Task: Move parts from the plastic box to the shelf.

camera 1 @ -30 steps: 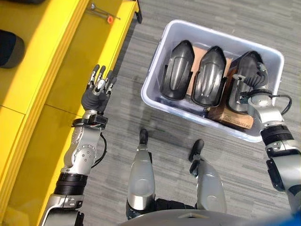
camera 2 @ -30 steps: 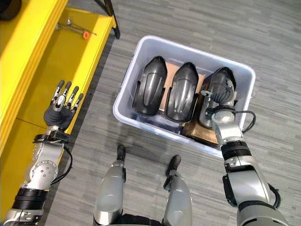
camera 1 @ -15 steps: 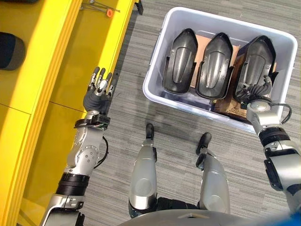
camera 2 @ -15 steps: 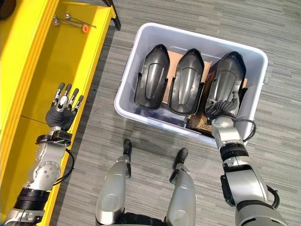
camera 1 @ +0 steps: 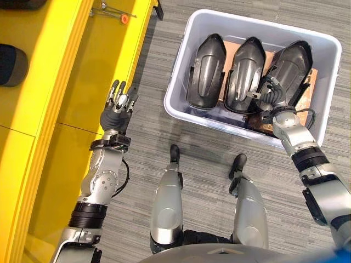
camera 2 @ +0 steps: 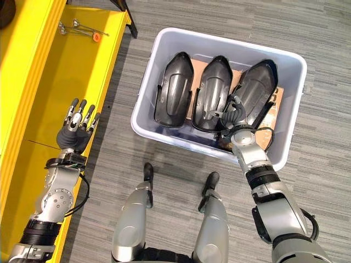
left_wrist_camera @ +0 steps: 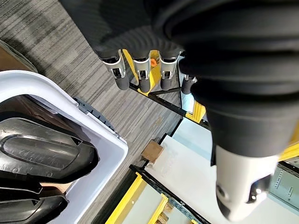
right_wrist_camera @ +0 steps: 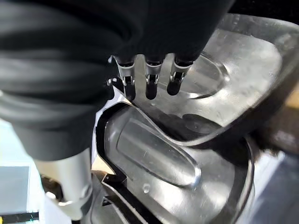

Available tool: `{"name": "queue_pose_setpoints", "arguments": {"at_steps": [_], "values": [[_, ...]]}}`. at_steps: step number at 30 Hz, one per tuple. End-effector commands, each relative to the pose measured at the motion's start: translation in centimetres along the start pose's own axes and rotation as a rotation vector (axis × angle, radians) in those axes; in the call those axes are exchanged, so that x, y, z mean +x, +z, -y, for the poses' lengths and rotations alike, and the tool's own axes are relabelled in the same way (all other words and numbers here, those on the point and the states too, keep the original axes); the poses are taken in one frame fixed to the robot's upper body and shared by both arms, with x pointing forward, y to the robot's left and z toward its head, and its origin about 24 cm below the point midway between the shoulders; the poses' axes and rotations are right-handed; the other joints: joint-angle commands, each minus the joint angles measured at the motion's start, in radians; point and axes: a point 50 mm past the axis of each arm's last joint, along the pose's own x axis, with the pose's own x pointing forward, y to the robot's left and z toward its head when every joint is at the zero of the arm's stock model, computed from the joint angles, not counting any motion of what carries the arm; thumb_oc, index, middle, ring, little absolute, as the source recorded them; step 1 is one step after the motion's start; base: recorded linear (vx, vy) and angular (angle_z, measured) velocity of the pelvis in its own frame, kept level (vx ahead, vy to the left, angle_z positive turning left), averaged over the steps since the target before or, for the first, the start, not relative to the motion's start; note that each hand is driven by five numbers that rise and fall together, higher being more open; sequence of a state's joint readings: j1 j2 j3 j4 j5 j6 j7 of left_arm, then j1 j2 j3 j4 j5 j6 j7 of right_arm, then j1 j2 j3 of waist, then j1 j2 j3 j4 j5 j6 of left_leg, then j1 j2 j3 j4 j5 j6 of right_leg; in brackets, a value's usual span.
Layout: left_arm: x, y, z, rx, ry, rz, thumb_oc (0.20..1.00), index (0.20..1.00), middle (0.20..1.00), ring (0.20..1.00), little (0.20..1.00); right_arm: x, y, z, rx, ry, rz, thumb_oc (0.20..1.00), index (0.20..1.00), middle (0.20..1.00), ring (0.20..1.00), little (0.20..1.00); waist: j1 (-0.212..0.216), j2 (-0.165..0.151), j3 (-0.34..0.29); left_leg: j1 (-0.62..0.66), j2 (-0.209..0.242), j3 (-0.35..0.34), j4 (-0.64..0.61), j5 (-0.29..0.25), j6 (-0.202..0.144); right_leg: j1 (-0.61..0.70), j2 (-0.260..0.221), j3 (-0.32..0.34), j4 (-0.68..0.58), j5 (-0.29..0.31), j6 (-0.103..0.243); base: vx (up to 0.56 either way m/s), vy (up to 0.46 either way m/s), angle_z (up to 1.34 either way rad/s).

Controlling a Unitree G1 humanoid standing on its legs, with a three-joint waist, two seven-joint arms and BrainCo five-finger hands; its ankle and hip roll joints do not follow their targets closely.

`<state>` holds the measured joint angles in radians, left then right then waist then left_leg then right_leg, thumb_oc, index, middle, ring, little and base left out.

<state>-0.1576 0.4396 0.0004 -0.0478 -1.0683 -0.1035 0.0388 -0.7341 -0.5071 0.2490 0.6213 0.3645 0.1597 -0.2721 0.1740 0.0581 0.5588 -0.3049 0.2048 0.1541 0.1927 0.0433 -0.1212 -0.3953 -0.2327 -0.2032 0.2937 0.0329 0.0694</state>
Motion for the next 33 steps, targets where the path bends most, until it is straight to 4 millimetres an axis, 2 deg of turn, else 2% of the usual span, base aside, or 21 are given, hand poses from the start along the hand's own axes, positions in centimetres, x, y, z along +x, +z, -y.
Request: {"name": "queue_pose_setpoints", "arguments": {"at_steps": [1, 5, 6, 7, 11, 17, 19, 23, 26, 29, 31, 33], "values": [[-0.4, 0.0, 1.2, -0.005, -0.072, 0.036, 1.0, 1.0, 1.0, 1.0, 1.0, 0.1, 0.7, -0.4, 0.123, -0.004, 0.006, 1.0, 1.0, 1.0, 1.0, 1.0, 0.004, 0.031, -0.039, -0.058, -0.006, -0.007, 0.018, 0.004, 0.026, -0.015, -0.07, -0.046, 0.102, -0.084, 0.061, 0.0, 0.0, 0.0], [-0.4, -0.3, 1.4, -0.004, -0.082, 0.031, 1.0, 1.0, 1.0, 1.0, 1.0, 0.4, 0.6, 0.5, 0.082, -0.134, 0.002, 1.0, 1.0, 1.0, 1.0, 1.0, 0.001, 0.035, -0.039, -0.059, -0.005, -0.003, 0.016, 0.005, 0.026, -0.019, -0.068, -0.042, 0.1, -0.082, 0.06, 0.01, 0.009, -0.03], [-0.3, -0.3, 1.6, 0.002, -0.09, 0.032, 1.0, 1.0, 1.0, 1.0, 1.0, 0.4, 0.7, 1.1, 0.042, -0.215, 0.01, 1.0, 1.0, 1.0, 1.0, 1.0, -0.002, 0.037, -0.039, -0.061, -0.005, -0.002, 0.016, 0.005, 0.027, -0.022, -0.068, -0.04, 0.099, -0.08, 0.061, 0.0, 0.039, -0.02], [-0.3, -0.5, 1.9, 0.002, -0.107, 0.029, 1.0, 1.0, 1.0, 1.0, 1.0, 0.4, 1.0, 2.6, -0.023, -0.376, 0.031, 1.0, 1.0, 1.0, 1.0, 1.0, -0.007, 0.04, -0.039, -0.063, -0.004, 0.001, 0.015, 0.004, 0.028, -0.027, -0.067, -0.036, 0.099, -0.078, 0.063, 0.0, 0.047, -0.01], [-0.5, -0.7, 2.4, -0.016, -0.127, 0.04, 1.0, 1.0, 1.0, 1.0, 1.0, -0.3, 2.5, 4.7, -0.127, -0.575, 0.187, 1.0, 1.0, 1.0, 1.0, 1.0, -0.024, 0.045, -0.039, -0.061, -0.006, 0.006, 0.01, -0.001, 0.033, -0.027, -0.062, -0.024, 0.086, -0.073, 0.067, 0.0, 0.054, 0.0], [-0.8, -1.0, 2.9, -0.044, -0.122, 0.048, 1.0, 1.0, 1.0, 1.0, 1.0, -2.7, 6.4, 4.2, -0.196, -0.716, 0.54, 1.0, 1.0, 1.0, 1.0, 1.0, -0.049, 0.05, -0.039, -0.058, -0.009, 0.013, 0.01, -0.009, 0.039, -0.028, -0.065, -0.009, 0.078, -0.068, 0.075, 0.01, 0.039, -0.1], [-0.9, -1.1, 2.9, -0.05, -0.125, 0.048, 1.0, 1.0, 1.0, 1.0, 1.0, -3.2, 6.5, 4.0, -0.227, -0.756, 0.567, 1.0, 1.0, 1.0, 1.0, 1.0, -0.054, 0.052, -0.039, -0.053, -0.011, 0.015, 0.009, -0.013, 0.039, -0.025, -0.066, -0.005, 0.073, -0.068, 0.076, 0.02, 0.048, -0.05], [-1.4, -1.2, 2.4, -0.068, -0.116, 0.05, 1.0, 1.0, 1.0, 1.0, 1.0, -4.2, 5.3, 3.7, -0.218, -0.747, 0.568, 1.0, 1.0, 1.0, 1.0, 1.0, -0.072, 0.058, -0.039, -0.038, -0.015, 0.026, 0.004, -0.021, 0.039, -0.016, -0.07, 0.01, 0.056, -0.065, 0.077, 0.02, 0.042, -0.04], [-1.6, -1.2, 2.1, -0.068, -0.115, 0.048, 1.0, 1.0, 1.0, 1.0, 1.0, -4.1, 4.2, 3.9, -0.21, -0.747, 0.497, 1.0, 1.0, 1.0, 1.0, 1.0, -0.076, 0.059, -0.039, -0.037, -0.015, 0.029, 0.008, -0.025, 0.04, -0.018, -0.073, 0.012, 0.059, -0.066, 0.076, 0.02, 0.019, -0.04], [-1.6, -1.3, 1.8, -0.064, -0.117, 0.04, 1.0, 1.0, 1.0, 1.0, 1.0, -3.6, 2.7, 4.4, -0.232, -0.761, 0.37, 1.0, 1.0, 1.0, 1.0, 1.0, -0.076, 0.06, -0.039, -0.036, -0.016, 0.032, 0.009, -0.029, 0.04, -0.019, -0.076, 0.014, 0.059, -0.067, 0.077, 0.01, -0.003, -0.05], [-1.6, -1.5, 1.6, -0.018, -0.129, 0.016, 1.0, 1.0, 1.0, 1.0, 1.0, -3.0, 0.5, 4.7, -0.215, -0.733, 0.218, 1.0, 1.0, 1.0, 1.0, 1.0, -0.071, 0.059, -0.039, -0.039, -0.016, 0.03, 0.014, -0.032, 0.041, -0.018, -0.075, 0.014, 0.058, -0.068, 0.077, 0.02, -0.036, -0.02], [-1.5, -1.7, 1.5, -0.031, -0.128, -0.001, 1.0, 1.0, 1.0, 1.0, 1.0, -2.7, -0.7, 4.7, -0.194, -0.712, 0.155, 1.0, 1.0, 1.0, 1.0, 1.0, -0.068, 0.058, -0.039, -0.042, -0.016, 0.028, 0.017, -0.033, 0.04, -0.018, -0.074, 0.01, 0.058, -0.068, 0.076, 0.01, -0.036, 0.0]]}}
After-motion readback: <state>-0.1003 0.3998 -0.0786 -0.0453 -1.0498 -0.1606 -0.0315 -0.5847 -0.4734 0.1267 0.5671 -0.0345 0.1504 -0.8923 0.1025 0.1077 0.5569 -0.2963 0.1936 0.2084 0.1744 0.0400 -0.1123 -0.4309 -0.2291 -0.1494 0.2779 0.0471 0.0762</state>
